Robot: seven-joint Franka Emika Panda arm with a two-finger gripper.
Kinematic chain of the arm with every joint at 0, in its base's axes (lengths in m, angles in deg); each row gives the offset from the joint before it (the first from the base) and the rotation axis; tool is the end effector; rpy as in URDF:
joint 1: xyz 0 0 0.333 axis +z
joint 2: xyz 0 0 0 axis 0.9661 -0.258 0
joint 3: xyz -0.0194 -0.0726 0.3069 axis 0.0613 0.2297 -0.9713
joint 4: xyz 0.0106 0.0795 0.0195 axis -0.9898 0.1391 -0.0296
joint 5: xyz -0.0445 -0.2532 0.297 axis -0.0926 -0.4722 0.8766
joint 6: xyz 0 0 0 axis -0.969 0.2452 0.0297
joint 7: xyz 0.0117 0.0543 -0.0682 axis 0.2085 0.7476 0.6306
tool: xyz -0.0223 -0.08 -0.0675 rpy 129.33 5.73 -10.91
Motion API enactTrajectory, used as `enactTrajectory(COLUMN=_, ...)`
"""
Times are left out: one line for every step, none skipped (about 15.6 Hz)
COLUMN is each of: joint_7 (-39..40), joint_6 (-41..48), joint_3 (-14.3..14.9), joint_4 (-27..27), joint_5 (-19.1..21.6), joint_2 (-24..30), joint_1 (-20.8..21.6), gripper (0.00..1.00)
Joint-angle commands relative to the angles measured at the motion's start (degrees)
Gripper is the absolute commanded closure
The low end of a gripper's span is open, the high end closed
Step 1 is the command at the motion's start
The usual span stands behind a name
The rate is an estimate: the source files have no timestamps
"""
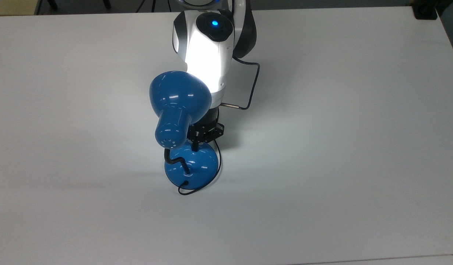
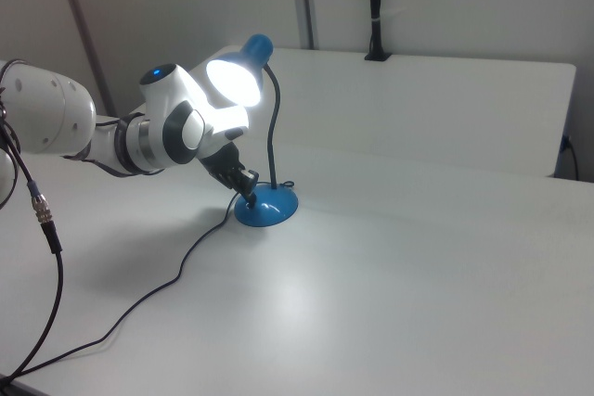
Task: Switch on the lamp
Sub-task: 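Lift the gripper up and away from the lit lamp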
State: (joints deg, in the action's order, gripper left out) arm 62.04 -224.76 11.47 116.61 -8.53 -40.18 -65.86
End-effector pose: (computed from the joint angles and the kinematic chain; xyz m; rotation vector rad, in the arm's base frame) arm 0.6803 0.0663 0.3322 2.9529 -0.1457 0.5087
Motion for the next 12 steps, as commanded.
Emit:
enactTrajectory(joint_7=0.61, joint_6=-1.71, joint_3=0.16, joint_4=0.32, joint_5=-1.63, joint_2=-0.39, joint_1=-0.49, gripper=1.0)
enactTrajectory(joint_7=0.78, joint_6=-1.45, joint_3=0.07, joint_4=1.28, joint_5=-1.63, joint_2=1.44, joint_1=-0.49, gripper=1.0)
enactTrajectory(joint_7=0.78, joint_6=-1.36, joint_3=0.16, joint_4=3.47, joint_5=-1.63, joint_2=3.46, joint_1=-0.49, gripper=1.0)
enactTrajectory(joint_7=0.78, joint_6=-1.01, joint_3=0.07, joint_4=5.23, joint_5=-1.63, joint_2=5.83, joint_1=-0.58, gripper=1.0)
enactTrajectory(joint_7=0.78, joint_6=0.82, joint_3=0.07, joint_4=7.16, joint_5=-1.63, joint_2=8.47, joint_1=-0.66, gripper=1.0)
enactTrajectory(joint_7=1.04, joint_6=3.28, joint_3=-0.01, joint_4=8.75, joint_5=-1.45, joint_2=11.1, joint_1=-0.66, gripper=1.0)
enactTrajectory(joint_7=1.57, joint_6=5.91, joint_3=-0.01, joint_4=10.24, joint_5=-1.02, joint_2=13.91, joint_1=-0.84, gripper=1.0)
enactTrajectory(joint_7=2.18, joint_6=8.64, joint_3=-0.01, joint_4=11.21, joint_5=-0.4, joint_2=16.55, joint_1=-1.01, gripper=1.0)
enactTrajectory(joint_7=2.8, joint_6=12.32, joint_3=-0.1, joint_4=11.31, joint_5=0.74, joint_2=18.67, joint_1=-1.02, gripper=1.0)
enactTrajectory(joint_7=4.37, joint_6=16.44, joint_3=-0.1, joint_4=11.05, joint_5=2.92, joint_2=20.51, joint_1=-1.02, gripper=1.0)
enactTrajectory(joint_7=7.34, joint_6=20.4, joint_3=-0.01, joint_4=10.79, joint_5=6.08, joint_2=22.36, joint_1=-1.02, gripper=1.0)
enactTrajectory(joint_7=11.29, joint_6=24.7, joint_3=-0.01, joint_4=10.35, joint_5=9.15, joint_2=24.21, joint_1=-1.1, gripper=1.0)
